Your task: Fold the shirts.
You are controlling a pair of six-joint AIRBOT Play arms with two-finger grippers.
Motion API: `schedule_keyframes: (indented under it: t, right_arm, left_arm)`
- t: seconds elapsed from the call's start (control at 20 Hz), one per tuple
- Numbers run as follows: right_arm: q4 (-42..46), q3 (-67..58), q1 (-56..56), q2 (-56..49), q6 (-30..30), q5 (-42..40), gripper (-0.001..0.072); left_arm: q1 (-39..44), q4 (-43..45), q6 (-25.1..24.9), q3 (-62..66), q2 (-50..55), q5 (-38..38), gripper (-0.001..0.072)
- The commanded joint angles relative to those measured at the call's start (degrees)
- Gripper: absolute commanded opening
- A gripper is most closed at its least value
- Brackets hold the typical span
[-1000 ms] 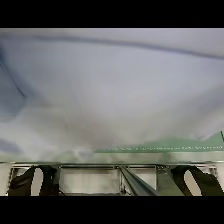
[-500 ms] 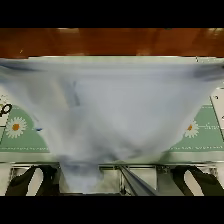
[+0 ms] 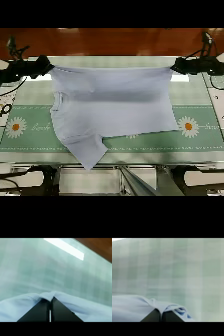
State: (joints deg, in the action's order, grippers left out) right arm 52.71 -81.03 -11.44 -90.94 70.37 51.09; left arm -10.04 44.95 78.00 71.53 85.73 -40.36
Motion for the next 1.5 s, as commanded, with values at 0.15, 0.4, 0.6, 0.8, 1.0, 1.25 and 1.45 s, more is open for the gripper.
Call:
schedule_keyframes:
  t: [0.15,0.4,0.6,0.8,1.0,1.25,1.45]
  right_arm:
    - [-1.1,-19.5,0.5,-19.5,3.5,3.2,0.0025]
    - [-1.4,-19.8,-0.6,-19.2,3.5,10.4,0.0025]
    - [-0.9,-19.8,-4.3,-17.6,3.5,23.6,0.0025]
    - [2.1,-16.8,-5.2,-17.8,3.5,28.6,0.0025]
    - [1.6,-12.9,-5.2,-18.2,2.9,28.9,0.0025]
    - [1.9,-11.8,-5.2,-18.3,2.4,30.5,0.0025]
    - [1.9,-11.8,-5.2,-18.3,2.5,30.8,0.0026]
  left_arm:
    - [1.5,-0.2,6.7,12.5,15.6,-0.2,0.0017]
    - [0.1,-0.2,3.0,13.6,13.6,-10.0,0.0018]
    - [-3.1,0.2,-3.1,13.6,11.8,-28.4,0.0018]
    - [-3.5,8.9,-2.2,11.4,11.8,-40.7,0.0017]
    - [-3.5,13.0,-1.4,6.6,11.8,-41.3,0.0018]
    - [-4.3,15.1,-0.2,6.5,11.8,-42.3,0.0018]
    - [-3.7,15.1,0.1,6.5,11.8,-42.9,0.0018]
